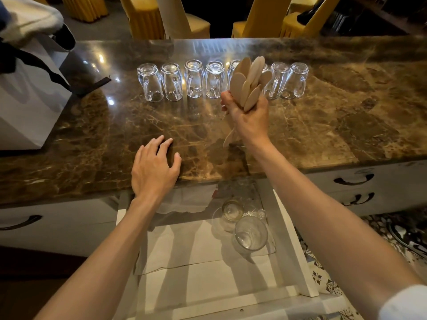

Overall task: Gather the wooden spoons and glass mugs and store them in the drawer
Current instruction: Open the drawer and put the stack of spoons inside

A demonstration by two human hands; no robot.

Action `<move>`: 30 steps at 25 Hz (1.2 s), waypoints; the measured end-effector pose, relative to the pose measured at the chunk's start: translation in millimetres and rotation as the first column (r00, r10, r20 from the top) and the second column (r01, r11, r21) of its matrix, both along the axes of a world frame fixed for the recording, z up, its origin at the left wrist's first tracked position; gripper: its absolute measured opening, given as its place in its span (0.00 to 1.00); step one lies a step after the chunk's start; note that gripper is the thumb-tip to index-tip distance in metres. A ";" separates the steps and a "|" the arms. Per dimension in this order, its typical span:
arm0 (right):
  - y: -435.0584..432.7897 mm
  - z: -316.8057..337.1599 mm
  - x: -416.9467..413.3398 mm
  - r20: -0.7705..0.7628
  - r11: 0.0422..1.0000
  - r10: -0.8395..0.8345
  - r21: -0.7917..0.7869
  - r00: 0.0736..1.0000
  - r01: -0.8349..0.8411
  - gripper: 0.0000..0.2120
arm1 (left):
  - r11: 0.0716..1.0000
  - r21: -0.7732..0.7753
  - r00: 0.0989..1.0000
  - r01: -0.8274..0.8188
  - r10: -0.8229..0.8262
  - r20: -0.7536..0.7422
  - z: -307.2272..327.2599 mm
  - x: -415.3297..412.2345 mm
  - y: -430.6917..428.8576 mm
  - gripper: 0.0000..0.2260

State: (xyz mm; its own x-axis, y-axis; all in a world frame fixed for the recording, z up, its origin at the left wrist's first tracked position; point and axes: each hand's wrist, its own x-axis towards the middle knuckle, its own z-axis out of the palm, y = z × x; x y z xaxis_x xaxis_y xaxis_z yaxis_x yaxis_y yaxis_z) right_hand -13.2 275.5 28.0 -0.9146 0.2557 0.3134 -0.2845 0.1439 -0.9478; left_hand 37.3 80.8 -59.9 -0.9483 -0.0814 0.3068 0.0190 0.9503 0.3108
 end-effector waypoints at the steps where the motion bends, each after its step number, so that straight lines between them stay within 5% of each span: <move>1: -1.9 -6.8 0.6 0.031 1.000 -0.022 0.007 0.999 0.022 0.14 | 1.000 -0.004 1.000 -0.003 0.003 -0.003 -0.9 0.1 -0.5 0.20; 6: -1.6 -30.2 1.1 0.150 0.990 0.026 0.133 0.988 -0.046 0.11 | 1.000 0.004 1.000 -0.002 0.002 -0.004 -0.9 -1.2 -0.8 0.20; 13: -13.4 -14.2 -6.0 0.027 0.999 0.024 -0.038 0.999 -0.023 0.11 | 1.000 -0.003 1.000 -0.005 0.005 0.002 -1.3 -1.6 -0.2 0.20; 17: -15.1 -20.3 -6.0 0.084 0.995 0.059 0.073 0.995 -0.065 0.12 | 1.000 0.005 1.000 -0.001 0.001 0.000 -1.5 -1.6 -0.5 0.20; 30: -13.8 -24.3 -5.5 0.112 0.996 0.082 0.025 0.990 -0.085 0.14 | 1.000 0.009 1.000 0.008 -0.008 -0.020 -4.2 -3.1 -1.8 0.20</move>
State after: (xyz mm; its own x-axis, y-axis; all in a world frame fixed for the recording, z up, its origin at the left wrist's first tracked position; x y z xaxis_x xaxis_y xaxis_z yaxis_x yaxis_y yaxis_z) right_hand -18.7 261.7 3.6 -0.9618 0.1692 0.2154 -0.1903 0.1529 -0.9697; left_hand 34.1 79.1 -64.2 -0.9427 -0.0770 0.3246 0.0324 0.9473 0.3187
